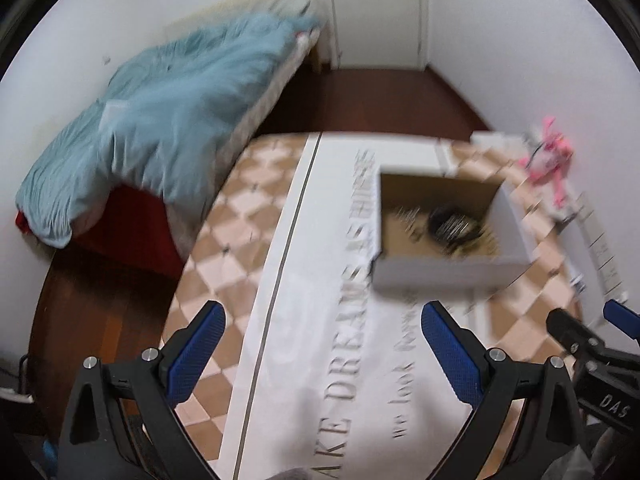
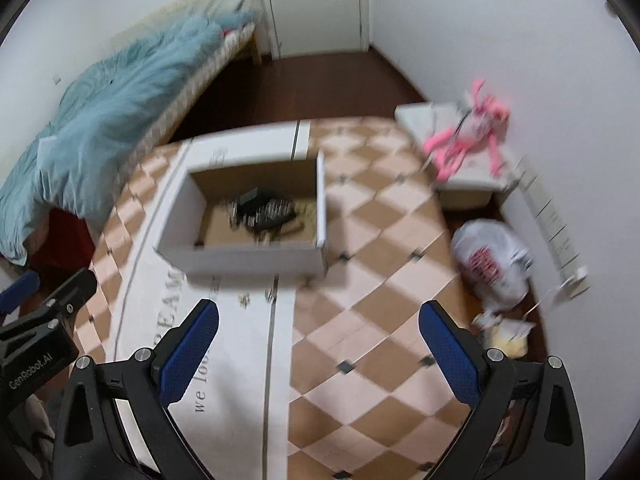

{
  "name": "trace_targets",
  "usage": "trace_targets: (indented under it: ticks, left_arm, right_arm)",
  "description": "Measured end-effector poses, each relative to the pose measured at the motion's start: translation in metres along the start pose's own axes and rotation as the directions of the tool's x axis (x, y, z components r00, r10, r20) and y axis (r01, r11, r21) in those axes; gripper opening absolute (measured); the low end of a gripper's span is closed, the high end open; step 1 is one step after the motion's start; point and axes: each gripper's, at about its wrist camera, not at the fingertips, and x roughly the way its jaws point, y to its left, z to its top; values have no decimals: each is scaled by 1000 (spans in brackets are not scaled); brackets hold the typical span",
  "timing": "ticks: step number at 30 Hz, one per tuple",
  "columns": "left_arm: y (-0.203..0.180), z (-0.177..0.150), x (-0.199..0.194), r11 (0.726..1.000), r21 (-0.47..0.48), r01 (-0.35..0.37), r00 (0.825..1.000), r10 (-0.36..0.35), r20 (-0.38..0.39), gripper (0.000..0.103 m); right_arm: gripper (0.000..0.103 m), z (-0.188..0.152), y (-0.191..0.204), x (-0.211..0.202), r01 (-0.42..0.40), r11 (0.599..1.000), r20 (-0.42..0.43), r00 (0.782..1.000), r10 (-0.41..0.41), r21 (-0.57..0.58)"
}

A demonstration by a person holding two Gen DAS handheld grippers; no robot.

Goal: Organize jewelry
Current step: 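Grasp a small gold earring with the right tool while the left tool grasps another gold earring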

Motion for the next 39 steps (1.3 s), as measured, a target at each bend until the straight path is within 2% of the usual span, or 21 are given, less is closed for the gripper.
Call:
trace_targets:
  ticks: [2, 3, 7, 13, 15, 17, 20, 23, 29, 32, 33, 35, 37, 38, 39]
  left_arm:
    - [3, -9, 18, 1000, -3, -22, 999, 21, -38, 100]
    - [6, -14, 29, 999, -5, -36, 998, 36, -58, 100]
    - [14, -24, 53, 998, -11, -69, 992, 67, -106, 100]
    - [23, -26, 73, 996, -21, -91, 986, 87, -144, 100]
    - [23, -24, 77, 995, -21, -95, 985, 91, -148, 100]
    - [22, -23, 78, 995, -19, -95, 984, 91, -151, 100]
    - [15, -21, 79, 996, -9, -86, 985, 83, -152, 100]
    - [1, -21, 79, 999, -1, -54, 987, 53, -154, 100]
    - [-45, -17, 81, 997, 18, 73, 986, -69, -153, 100]
    - [-73, -16, 90, 990, 41, 136, 976, -127, -174, 99]
    - [-82, -17, 91, 987, 49, 154, 974, -143, -176, 96]
    - [-93, -18, 91, 983, 68, 168, 973, -154, -173, 80]
    - [-105, -20, 94, 980, 96, 177, 971, -158, -179, 58]
    - [-107, -21, 93, 978, 100, 185, 972, -167, -163, 54]
    - [-109, -20, 92, 977, 110, 182, 975, -165, -150, 43]
  right_arm:
    - [76, -7, 2, 25, -17, 1000, -23, 1000, 17, 4]
    - [72, -10, 4, 37, -25, 1000, -33, 999, 25, 4]
    - [66, -16, 13, 79, -55, 998, -48, 997, 55, -2]
    - [50, -14, 31, 107, -69, 997, -49, 997, 67, -27]
    - [36, -13, 37, 109, -59, 997, -30, 998, 57, -59]
    - [9, -13, 43, 111, -16, 995, -21, 1000, 14, -102]
    - [9, -15, 45, 108, -5, 991, -13, 1000, 4, -137]
    - [9, -17, 27, 97, -32, 996, -5, 999, 31, -78]
    - [9, -19, -16, 74, -28, 999, 15, 1000, 27, 34]
    - [9, -21, -33, 74, 2, 998, 10, 1000, -2, 57]
    - [9, -22, -37, 74, 10, 998, 9, 1000, -10, 62]
    - [9, -24, -45, 75, 24, 997, 3, 1000, -25, 75]
    - [9, -24, -52, 75, 35, 996, -1, 999, -35, 86]
    - [9, -24, -54, 76, 38, 995, -2, 999, -38, 89]
    - [9, -24, -56, 77, 42, 995, -4, 999, -42, 92]
